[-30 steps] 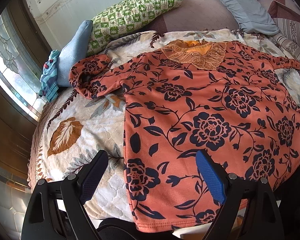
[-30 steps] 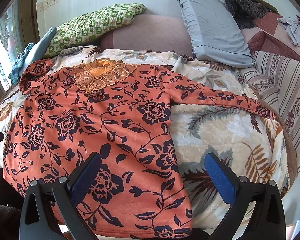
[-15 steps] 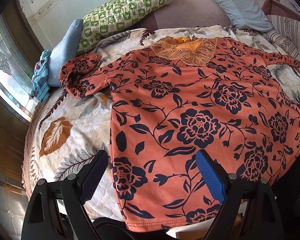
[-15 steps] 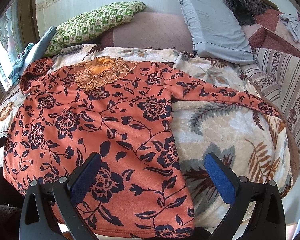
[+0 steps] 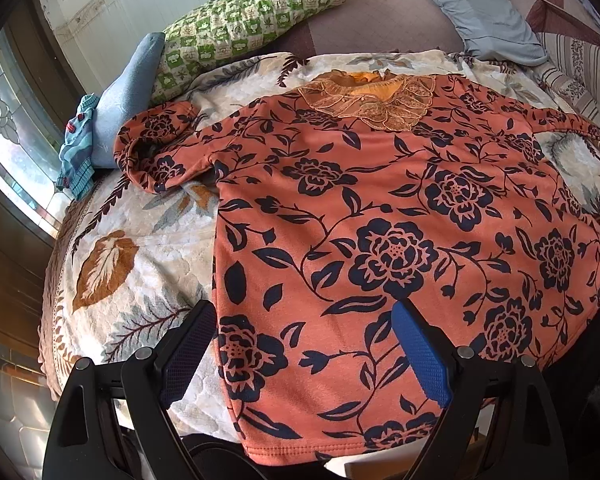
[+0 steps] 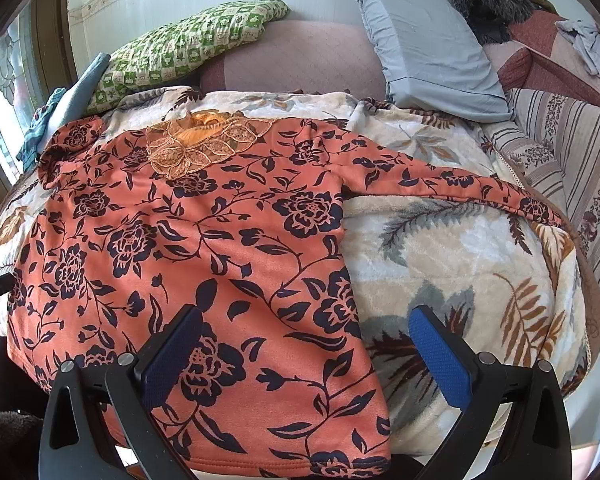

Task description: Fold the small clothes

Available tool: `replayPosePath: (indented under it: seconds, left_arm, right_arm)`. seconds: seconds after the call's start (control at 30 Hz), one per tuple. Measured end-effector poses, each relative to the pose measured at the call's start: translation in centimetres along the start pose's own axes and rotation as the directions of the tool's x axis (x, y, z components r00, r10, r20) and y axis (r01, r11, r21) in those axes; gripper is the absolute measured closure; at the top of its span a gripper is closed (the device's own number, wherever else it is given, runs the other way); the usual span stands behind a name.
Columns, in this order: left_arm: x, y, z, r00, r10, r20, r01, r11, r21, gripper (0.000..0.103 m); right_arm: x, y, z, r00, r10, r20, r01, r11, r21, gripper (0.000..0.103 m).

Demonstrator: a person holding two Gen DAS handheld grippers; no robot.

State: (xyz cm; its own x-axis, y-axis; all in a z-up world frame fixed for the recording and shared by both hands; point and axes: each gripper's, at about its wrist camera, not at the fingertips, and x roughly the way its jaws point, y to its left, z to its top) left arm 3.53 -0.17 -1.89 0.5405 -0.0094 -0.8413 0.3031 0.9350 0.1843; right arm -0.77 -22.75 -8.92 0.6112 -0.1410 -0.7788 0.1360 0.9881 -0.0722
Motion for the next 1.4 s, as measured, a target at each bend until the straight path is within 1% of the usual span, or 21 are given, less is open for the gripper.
replayPosePath:
  seconds: [0.57, 0.63, 0.7, 0.77, 0.8, 0.87, 0.93, 1.03, 1.13, 1.2, 1.27, 1.33, 1.4]
  left_arm:
    - [0.4, -0.5, 0.3, 1.0, 0.0, -0.015, 0.0, 1.0, 0.008, 0.013]
    - [0.6, -0.3, 0.4, 1.0, -0.006, -0.018, 0.006, 1.0, -0.001, 0.013]
    - [0.9, 0.3, 0.7, 0.999, -0.031, -0.033, 0.03, 0.999, -0.025, 0.013]
    - [1.5, 1.3, 1.6, 0.998, -0.039, -0.052, 0.036, 0.998, -0.049, 0.013]
    - [1.8, 1.9, 2.2, 0.997, -0.035, -0.062, 0.031, 0.998, -0.063, 0.013]
    - [2.5, 3.5, 3.8, 0.996, -0.031, -0.078, 0.023, 0.995, -0.1, 0.013]
    - [3.4, 5.4, 5.6, 0.996, -0.015, -0.09, 0.002, 0.989, -0.146, 0.013]
    - [5.6, 8.3, 8.5, 0.991, -0.014, -0.131, -0.017, 0.972, -0.236, 0.013]
    - [8.9, 10.8, 11.0, 0.979, -0.044, -0.199, -0.025, 0.944, -0.328, 0.013]
    - [11.4, 12.1, 12.5, 0.969, -0.055, -0.24, -0.04, 0.926, -0.374, 0.014]
    - [13.8, 13.1, 13.7, 0.961, -0.071, -0.269, -0.054, 0.902, -0.429, 0.014]
    - [16.3, 13.6, 14.7, 0.949, -0.116, -0.295, -0.049, 0.866, -0.498, 0.014]
    - [18.9, 13.8, 15.5, 0.94, -0.159, -0.303, -0.037, 0.834, -0.551, 0.014]
  right_arm:
    - [0.5, -0.2, -0.1, 1.0, 0.005, -0.006, -0.005, 1.0, 0.009, 0.0]
    - [0.7, -0.5, -0.2, 1.0, 0.016, -0.012, -0.016, 1.0, 0.018, 0.0]
    - [1.3, -1.4, -0.2, 0.997, 0.067, -0.033, -0.065, 0.996, 0.069, 0.0]
    - [1.9, -3.5, 0.1, 0.992, 0.119, -0.047, -0.111, 0.982, 0.153, 0.0]
    - [2.2, -4.9, 0.3, 0.991, 0.126, -0.045, -0.114, 0.974, 0.196, 0.001]
    - [2.7, -8.8, 1.0, 0.994, 0.1, -0.035, -0.086, 0.954, 0.287, 0.001]
    - [3.3, -13.7, 1.7, 0.999, 0.045, -0.031, -0.029, 0.922, 0.387, 0.001]
    - [4.3, -21.5, 2.5, 0.999, -0.037, -0.04, 0.052, 0.856, 0.515, 0.001]
    - [5.0, -29.0, 3.0, 0.996, -0.089, -0.032, 0.089, 0.769, 0.633, 0.001]
    - [5.5, -33.5, 3.1, 0.996, -0.089, -0.008, 0.067, 0.686, 0.725, 0.0]
    - [6.5, -37.3, 3.2, 0.997, -0.068, 0.031, 0.015, 0.588, 0.809, 0.0]
    - [8.2, -39.9, 3.6, 0.996, -0.022, 0.082, -0.06, 0.505, 0.861, 0.0]
    - [10.5, -41.4, 4.1, 0.995, 0.008, 0.101, -0.095, 0.437, 0.894, 0.0]
